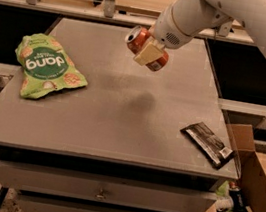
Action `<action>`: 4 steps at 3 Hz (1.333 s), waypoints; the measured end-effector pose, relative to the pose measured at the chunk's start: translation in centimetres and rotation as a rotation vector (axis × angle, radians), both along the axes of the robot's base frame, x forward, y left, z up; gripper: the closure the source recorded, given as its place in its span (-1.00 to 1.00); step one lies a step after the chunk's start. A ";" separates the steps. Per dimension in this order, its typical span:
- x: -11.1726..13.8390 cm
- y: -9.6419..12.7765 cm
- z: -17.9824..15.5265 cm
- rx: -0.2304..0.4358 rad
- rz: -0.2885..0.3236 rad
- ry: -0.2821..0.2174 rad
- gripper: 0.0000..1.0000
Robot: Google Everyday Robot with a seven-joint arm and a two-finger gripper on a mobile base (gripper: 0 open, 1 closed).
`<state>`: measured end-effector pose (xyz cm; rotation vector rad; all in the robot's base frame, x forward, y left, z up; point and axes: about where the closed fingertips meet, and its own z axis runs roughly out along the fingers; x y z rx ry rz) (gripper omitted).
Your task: Knock coke can over
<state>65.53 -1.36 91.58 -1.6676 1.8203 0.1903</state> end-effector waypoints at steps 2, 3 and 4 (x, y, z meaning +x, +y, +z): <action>-0.5 -3.6 -4.8 -0.440 0.001 -0.041 0.67; -0.7 -6.0 -6.8 -0.600 0.002 -0.033 0.21; -0.6 -7.0 -8.0 -0.681 0.017 0.003 -0.26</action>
Offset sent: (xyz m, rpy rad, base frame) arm 0.0023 -0.0829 -0.0692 -0.7528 -0.0920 -0.0246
